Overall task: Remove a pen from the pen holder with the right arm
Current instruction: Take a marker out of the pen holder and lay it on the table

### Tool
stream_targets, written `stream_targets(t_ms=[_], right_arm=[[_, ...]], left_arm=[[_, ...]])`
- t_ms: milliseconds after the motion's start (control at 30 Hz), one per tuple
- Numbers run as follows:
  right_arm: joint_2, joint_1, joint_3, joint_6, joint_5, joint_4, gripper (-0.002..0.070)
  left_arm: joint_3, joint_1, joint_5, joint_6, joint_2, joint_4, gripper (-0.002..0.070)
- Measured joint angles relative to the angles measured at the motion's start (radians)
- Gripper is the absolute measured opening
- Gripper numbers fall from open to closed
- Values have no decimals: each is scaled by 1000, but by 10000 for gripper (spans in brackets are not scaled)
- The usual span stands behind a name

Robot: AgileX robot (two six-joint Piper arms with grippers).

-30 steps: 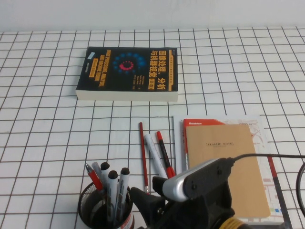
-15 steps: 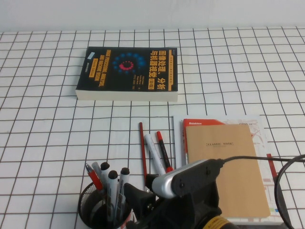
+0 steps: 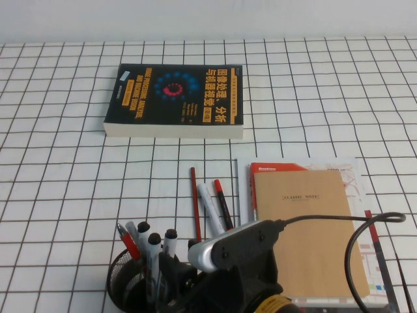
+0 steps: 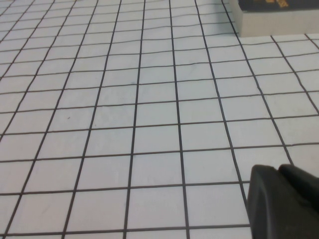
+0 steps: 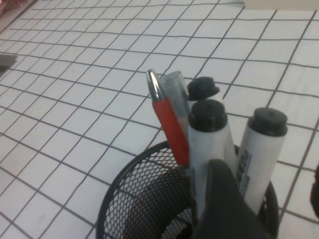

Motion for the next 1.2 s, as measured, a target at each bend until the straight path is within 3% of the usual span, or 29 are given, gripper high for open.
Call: stream_targets(t_ms=[1200], right_arm=[[89,-12,-69,-25,-72,58,337]], left_arm=[[0,0,0,0,0,0,-4]])
